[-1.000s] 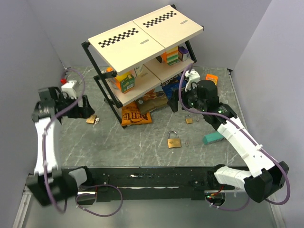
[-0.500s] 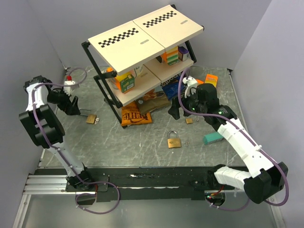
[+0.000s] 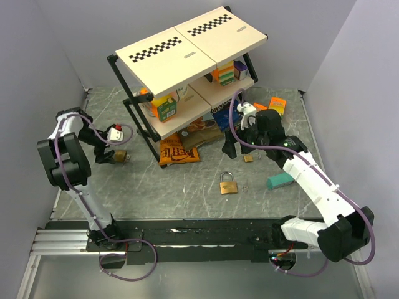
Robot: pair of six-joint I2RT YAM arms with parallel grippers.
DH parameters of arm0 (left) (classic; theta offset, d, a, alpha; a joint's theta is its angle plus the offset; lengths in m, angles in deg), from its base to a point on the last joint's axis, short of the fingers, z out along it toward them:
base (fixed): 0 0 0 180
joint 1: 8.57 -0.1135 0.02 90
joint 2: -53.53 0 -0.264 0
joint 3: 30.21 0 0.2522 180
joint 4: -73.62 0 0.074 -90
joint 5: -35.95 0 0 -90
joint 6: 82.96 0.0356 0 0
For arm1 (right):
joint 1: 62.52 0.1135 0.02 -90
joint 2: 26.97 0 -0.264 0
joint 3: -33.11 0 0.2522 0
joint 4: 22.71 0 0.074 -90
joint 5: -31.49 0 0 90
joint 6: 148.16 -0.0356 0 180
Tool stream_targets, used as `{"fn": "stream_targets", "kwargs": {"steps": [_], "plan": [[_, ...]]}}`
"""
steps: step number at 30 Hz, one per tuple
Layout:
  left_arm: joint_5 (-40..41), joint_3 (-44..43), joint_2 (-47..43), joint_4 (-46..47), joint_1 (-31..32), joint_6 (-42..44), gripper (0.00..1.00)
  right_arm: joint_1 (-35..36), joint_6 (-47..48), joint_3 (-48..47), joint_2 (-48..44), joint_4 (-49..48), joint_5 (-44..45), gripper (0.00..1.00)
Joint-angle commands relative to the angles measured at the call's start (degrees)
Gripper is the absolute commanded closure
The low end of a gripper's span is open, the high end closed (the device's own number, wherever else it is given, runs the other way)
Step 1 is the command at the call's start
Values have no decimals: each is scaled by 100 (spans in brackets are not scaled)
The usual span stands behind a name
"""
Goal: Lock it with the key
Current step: Pick up the lock from the center of the board.
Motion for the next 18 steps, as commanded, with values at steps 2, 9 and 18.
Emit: {"fn": "stream_targets", "kwargs": {"steps": [2, 9, 18], "plan": [[49, -13, 297, -76, 173, 1405, 4, -46, 74, -269, 41, 57, 36, 1], [181, -260, 736, 90, 270, 1317, 5, -37, 39, -269, 76, 92, 36, 1], [577, -119, 948, 415, 314, 1247, 13, -37, 39, -234, 32, 180, 36, 1]]}}
